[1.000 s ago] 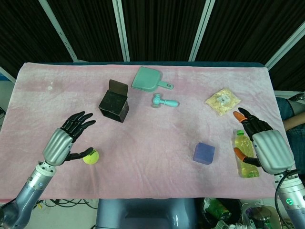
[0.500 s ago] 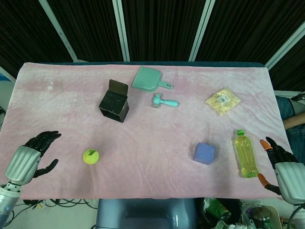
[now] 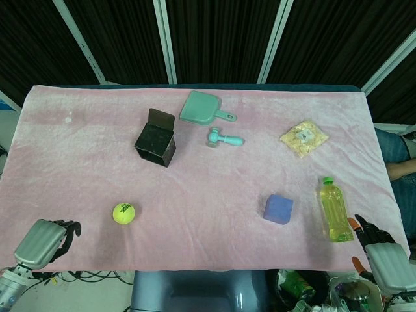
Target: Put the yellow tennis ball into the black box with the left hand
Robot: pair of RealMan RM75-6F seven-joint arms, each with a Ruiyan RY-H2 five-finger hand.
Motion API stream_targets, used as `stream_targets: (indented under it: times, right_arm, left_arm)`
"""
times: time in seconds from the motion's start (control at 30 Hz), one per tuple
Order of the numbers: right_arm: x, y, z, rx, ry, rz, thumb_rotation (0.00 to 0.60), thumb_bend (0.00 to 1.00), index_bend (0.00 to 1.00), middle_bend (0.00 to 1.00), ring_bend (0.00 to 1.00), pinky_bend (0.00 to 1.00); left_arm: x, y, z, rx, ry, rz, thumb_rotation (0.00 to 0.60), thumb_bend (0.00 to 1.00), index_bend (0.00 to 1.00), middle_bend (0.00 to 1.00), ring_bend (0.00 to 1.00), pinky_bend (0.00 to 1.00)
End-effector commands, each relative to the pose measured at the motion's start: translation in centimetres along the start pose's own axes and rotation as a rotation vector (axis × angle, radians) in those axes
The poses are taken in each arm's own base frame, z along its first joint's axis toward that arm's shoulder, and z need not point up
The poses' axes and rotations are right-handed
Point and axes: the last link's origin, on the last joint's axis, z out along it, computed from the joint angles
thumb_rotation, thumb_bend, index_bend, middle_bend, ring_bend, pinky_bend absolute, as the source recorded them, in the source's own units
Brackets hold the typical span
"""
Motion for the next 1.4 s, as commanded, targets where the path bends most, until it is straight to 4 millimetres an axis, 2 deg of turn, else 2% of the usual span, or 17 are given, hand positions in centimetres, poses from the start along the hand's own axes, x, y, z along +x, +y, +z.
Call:
stream_targets:
  times: [0.03,0.17,0.33,0.73,0.83,1.13,1.4]
  right_arm:
    - [0.0,0.0,0.0,-0.001,0.012,-0.015,0.6,0.34,0.0,0.06,0.16,0.25]
    - [-0.2,0.1,0.0,-0.014,0.025,0.001,0.6,0.35,0.0,0.06,0.16,0.25]
    - [-0.5,0.0,0.3,-0.012,0.027,0.031,0.6,0.35,0.0,0.06,0.16,0.25]
    - [-0.6,0.0,0.5,-0.024,0.028,0.054,0.6,0.35,0.0,0.06,0.16,0.25]
    - [-0.6,0.0,0.5,-0.027,0.03,0.057,0.6,0.35,0.0,0.06,0.16,0.25]
    - [-0.6,0.1,0.5,-0.033,0.03,0.063,0.6,0.35,0.0,0.06,0.16,0.25]
    - [-0.6,0.0,0.5,-0.034,0.036,0.065,0.6,0.35,0.0,0.06,0.16,0.25]
  left_arm:
    - [-1.7,1.5,0.9,-0.05,-0.075,0.005,0.6,0.8,0.71,0.81,0.86,1.0]
    - [-2.8,2.4,2.0,-0.069,-0.127,0.002,0.6,0.79,0.75,0.84,0.89,1.0]
    - [-4.5,2.8,3.6,-0.053,-0.191,-0.004,0.6,0.79,0.75,0.85,0.89,1.0]
    - [-6.8,3.9,7.4,-0.08,-0.268,-0.102,0.6,0.77,0.75,0.86,0.9,1.0]
    - [-7.3,4.1,8.8,-0.099,-0.295,-0.133,0.6,0.77,0.75,0.86,0.9,1.0]
    - [-7.9,3.8,10.0,-0.111,-0.346,-0.147,0.6,0.77,0.76,0.86,0.9,1.0]
    - [-7.7,3.6,12.3,-0.123,-0.343,-0.154,0.6,0.77,0.76,0.86,0.9,1.0]
